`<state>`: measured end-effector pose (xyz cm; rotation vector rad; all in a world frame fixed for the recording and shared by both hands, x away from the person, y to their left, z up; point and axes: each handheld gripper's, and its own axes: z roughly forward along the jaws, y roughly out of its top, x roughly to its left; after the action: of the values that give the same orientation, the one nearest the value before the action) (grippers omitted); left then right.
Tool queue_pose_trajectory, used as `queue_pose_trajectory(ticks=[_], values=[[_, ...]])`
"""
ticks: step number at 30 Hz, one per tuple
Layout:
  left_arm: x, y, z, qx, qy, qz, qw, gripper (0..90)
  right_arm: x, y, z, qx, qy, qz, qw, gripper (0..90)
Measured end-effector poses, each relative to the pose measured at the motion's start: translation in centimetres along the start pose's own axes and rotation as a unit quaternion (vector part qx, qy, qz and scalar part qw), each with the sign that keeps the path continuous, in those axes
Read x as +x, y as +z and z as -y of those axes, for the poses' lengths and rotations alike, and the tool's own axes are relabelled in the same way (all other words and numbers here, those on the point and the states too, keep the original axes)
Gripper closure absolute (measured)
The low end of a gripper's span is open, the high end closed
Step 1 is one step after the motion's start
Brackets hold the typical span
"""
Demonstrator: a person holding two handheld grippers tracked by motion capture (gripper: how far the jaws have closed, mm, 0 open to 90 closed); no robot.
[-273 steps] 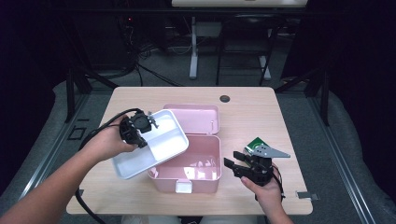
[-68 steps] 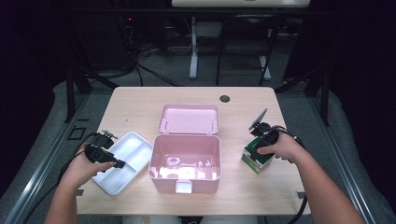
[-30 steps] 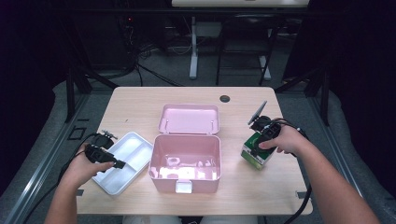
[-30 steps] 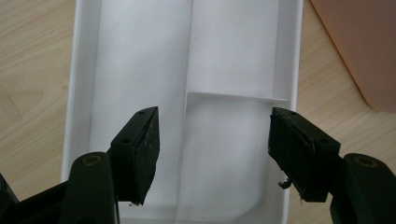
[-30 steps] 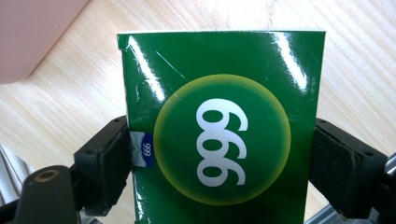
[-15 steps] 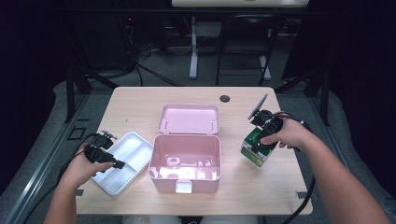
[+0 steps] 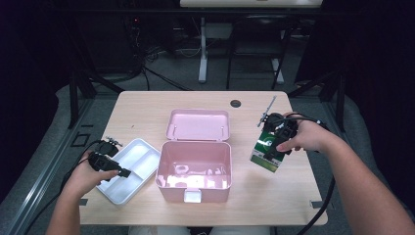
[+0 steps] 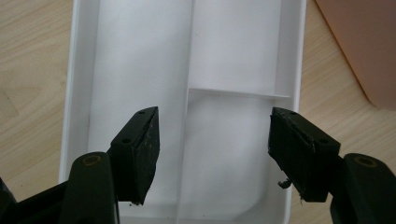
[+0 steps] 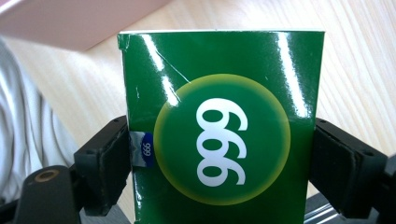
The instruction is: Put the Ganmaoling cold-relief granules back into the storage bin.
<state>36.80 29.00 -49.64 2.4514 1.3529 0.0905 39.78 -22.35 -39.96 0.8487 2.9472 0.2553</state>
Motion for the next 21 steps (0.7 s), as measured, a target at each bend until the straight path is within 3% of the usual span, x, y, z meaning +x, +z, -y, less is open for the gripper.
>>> queue_pose_trajectory(ticks=[3,4,7,9,15,21], values=[[0.0,0.0,0.0,0.0,0.003,0.004,1.0,34.4,0.7,-0.2,-0.3,0.001,-0.039,0.003,0.9992,15.3],[0.0,0.0,0.0,0.0,0.003,0.004,1.0,34.4,0.7,-0.2,-0.3,0.001,-0.039,0.003,0.9992,15.3],[0.0,0.2,0.0,0.001,0.003,0.007,1.0,34.4,1.6,-0.4,-0.7,0.001,-0.087,0.003,0.9962,15.3],[0.1,0.2,0.0,0.002,0.002,0.008,1.0,34.4,1.8,-0.4,-0.8,0.001,-0.094,0.001,0.9956,15.4],[0.2,0.2,0.1,0.001,-0.001,0.006,1.0,34.4,3.1,-0.9,-1.8,-0.005,-0.143,-0.005,0.9897,15.4],[0.2,0.1,0.1,-0.001,0.0,0.005,1.0,34.4,3.8,-1.5,-2.5,-0.002,-0.162,-0.009,0.9868,15.4]])
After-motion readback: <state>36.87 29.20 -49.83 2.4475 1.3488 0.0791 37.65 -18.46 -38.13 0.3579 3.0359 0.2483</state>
